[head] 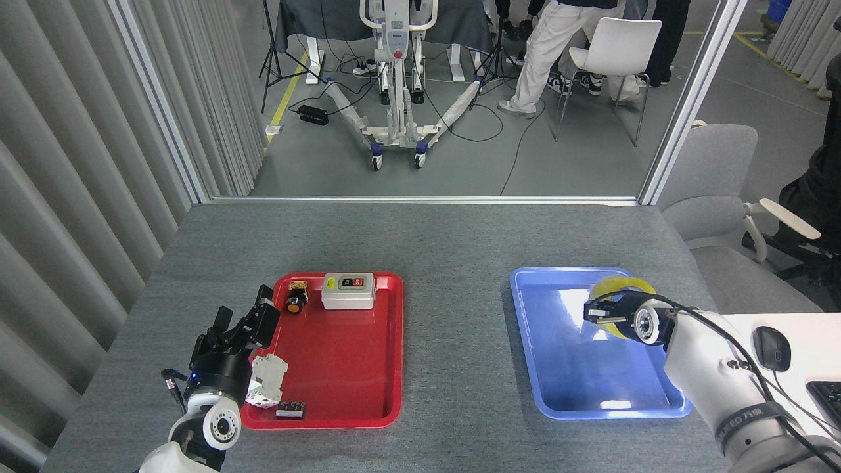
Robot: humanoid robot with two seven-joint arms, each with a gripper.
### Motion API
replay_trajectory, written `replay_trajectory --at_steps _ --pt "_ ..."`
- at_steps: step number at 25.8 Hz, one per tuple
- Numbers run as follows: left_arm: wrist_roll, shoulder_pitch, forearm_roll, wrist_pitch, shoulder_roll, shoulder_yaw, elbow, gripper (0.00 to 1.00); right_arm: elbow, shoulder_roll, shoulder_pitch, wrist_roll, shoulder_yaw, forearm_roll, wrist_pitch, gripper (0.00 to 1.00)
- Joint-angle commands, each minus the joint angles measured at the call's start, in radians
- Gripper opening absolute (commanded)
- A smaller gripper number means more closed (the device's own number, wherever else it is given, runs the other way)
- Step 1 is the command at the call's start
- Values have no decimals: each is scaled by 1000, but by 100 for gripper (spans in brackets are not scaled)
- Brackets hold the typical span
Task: Place and move tape with both arms
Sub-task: 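Carry the tape roll with the right gripper over the blue tray, then lower the tape onto the blue tray and open the right gripper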
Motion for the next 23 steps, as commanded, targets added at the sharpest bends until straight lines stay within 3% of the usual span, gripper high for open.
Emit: replay_trajectory --at_steps 1,3,7,9,17,23 --pt "90 15 -104 2 -1 -8 -9 100 76 27 -58 67 -2 -1 -4 25" --pt "90 25 -138 4 2 -8 -12 100 76 32 -58 91 -3 -2 -2 26" --pt "92 48 -467 7 2 -8 -7 100 76 66 -54 128 -5 -2 4 26" --pt "94 53 -556 5 2 -8 1 100 76 67 -51 130 -5 -2 4 26" --pt "84 84 -486 -11 13 -7 4 100 76 67 -25 133 -2 -2 -1 27" --pt "92 82 -480 -11 13 -7 20 100 62 61 -1 117 1 -1 -8 34"
